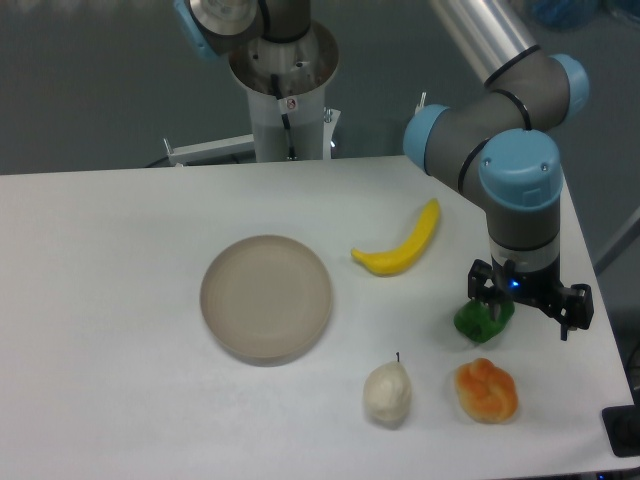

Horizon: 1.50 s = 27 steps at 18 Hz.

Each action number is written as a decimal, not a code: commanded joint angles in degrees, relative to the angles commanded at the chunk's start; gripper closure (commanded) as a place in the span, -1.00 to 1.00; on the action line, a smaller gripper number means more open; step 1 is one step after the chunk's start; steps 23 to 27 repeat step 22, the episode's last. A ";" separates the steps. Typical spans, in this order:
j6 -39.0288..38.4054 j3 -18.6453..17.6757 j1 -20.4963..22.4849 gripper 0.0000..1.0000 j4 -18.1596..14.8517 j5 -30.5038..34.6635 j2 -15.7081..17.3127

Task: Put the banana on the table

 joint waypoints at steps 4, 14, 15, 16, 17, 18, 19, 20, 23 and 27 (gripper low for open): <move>0.00 -0.53 -0.44 -1.00 0.00 0.09 0.35; -0.18 0.44 -1.93 -1.00 0.00 2.99 -0.97; -0.18 0.44 -2.02 -1.00 0.00 3.08 -1.14; -0.26 0.87 -2.20 -1.00 0.00 3.08 -1.49; -0.26 1.22 -2.28 -1.00 0.00 3.08 -1.76; -0.26 1.23 -2.37 -1.00 0.09 3.08 -1.93; -0.26 1.31 -2.46 -1.00 0.00 2.99 -1.93; -0.26 1.32 -2.55 -1.00 0.09 2.99 -2.02; -0.26 1.58 -2.55 -1.00 0.00 2.99 -2.11; -0.26 1.58 -2.55 -1.00 0.00 2.99 -2.11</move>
